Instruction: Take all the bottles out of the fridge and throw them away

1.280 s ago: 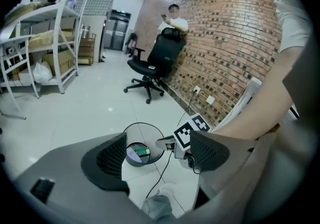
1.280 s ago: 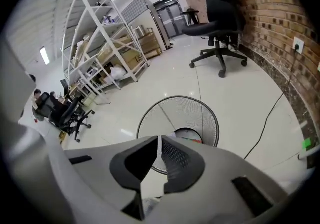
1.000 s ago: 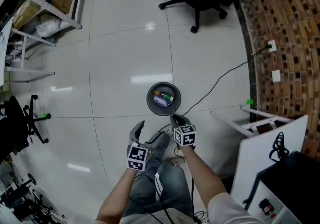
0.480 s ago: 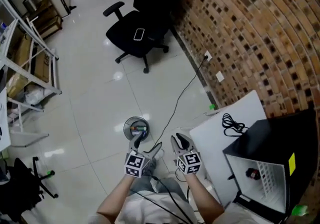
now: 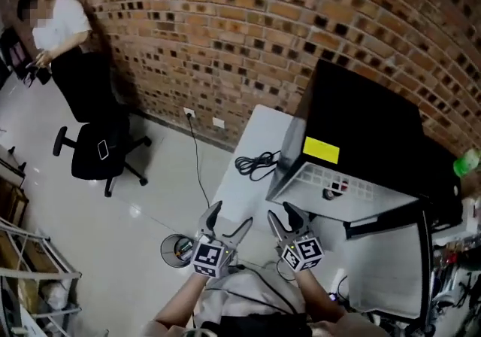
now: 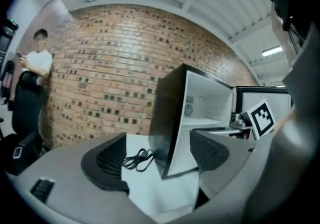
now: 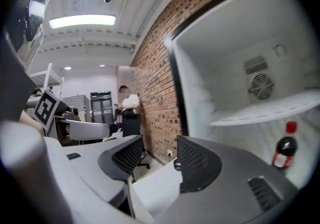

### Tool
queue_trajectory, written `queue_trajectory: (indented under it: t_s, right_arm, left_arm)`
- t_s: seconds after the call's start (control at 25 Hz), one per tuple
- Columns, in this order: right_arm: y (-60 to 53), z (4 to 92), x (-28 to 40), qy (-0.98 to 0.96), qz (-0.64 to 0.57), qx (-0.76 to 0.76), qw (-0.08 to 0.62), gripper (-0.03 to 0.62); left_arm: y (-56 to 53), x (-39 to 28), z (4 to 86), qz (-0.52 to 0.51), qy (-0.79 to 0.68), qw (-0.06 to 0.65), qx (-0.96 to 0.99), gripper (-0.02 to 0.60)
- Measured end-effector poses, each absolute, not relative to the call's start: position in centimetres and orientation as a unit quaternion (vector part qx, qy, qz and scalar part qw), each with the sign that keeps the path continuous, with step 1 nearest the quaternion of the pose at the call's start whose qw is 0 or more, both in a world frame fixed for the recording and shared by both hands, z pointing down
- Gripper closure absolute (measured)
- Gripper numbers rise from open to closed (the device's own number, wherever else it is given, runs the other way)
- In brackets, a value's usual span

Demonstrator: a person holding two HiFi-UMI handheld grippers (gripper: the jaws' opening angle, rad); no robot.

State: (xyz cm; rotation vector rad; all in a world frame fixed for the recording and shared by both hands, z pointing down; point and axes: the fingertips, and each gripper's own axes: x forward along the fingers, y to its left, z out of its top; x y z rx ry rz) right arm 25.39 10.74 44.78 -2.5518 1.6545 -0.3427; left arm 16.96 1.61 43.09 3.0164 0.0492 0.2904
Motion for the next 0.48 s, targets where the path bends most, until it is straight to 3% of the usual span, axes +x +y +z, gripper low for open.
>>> queue_trajectory:
  t_s: [0.16,0.48]
  right_arm:
    - [19.6,38.8,29.1,0.439,-0.052,-0.893,0.079,0.244]
    - [32.9,29.7,32.7,0.313,0.05,-0.946,0.064,0.235]
  left_arm:
    - [7.5,22.1,37.2,0.053,0.08,0.046,0.994,0.188]
    - [16.5,27.5,30.6,0.002,0.165,0.032,0.986,0.196]
